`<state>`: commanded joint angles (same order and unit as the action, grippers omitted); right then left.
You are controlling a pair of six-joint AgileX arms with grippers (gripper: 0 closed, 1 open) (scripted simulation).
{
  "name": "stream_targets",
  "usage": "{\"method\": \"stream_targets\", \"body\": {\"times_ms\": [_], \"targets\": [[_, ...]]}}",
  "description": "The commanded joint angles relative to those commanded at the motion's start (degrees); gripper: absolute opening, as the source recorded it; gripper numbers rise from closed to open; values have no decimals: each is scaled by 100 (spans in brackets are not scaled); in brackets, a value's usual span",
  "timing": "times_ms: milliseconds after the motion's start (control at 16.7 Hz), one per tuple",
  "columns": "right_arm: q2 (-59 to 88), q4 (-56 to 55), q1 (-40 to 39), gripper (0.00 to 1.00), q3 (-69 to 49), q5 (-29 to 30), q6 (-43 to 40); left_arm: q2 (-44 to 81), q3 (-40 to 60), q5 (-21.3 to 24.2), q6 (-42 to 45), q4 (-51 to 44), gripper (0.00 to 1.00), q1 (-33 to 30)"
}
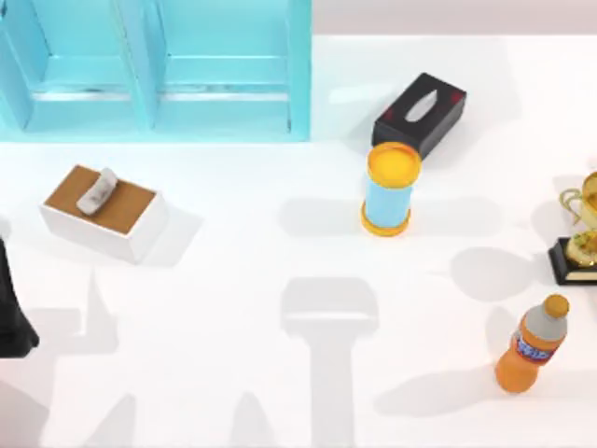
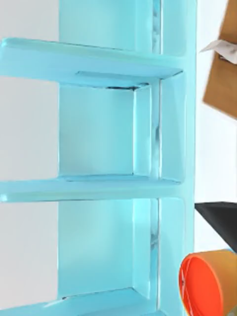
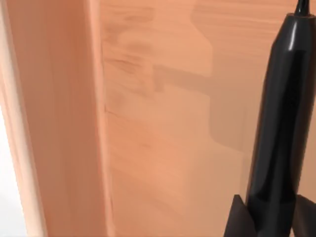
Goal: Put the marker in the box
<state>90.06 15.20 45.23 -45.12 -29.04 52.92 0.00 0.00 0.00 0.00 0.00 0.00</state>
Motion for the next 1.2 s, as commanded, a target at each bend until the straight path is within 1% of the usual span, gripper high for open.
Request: {"method": "stream_targets", "body": {"times_ms": [120,900,960,1200], "targets": [[0,0,0,0,0,0,0,0,0,0,0,0,100,0],[0,0,0,98,0,0,0,0,0,0,0,0,100,0],[0,0,0,100,0,0,0,0,0,0,0,0,100,0],[0,0,0,100,0,0,0,0,0,0,0,0,100,0]]}}
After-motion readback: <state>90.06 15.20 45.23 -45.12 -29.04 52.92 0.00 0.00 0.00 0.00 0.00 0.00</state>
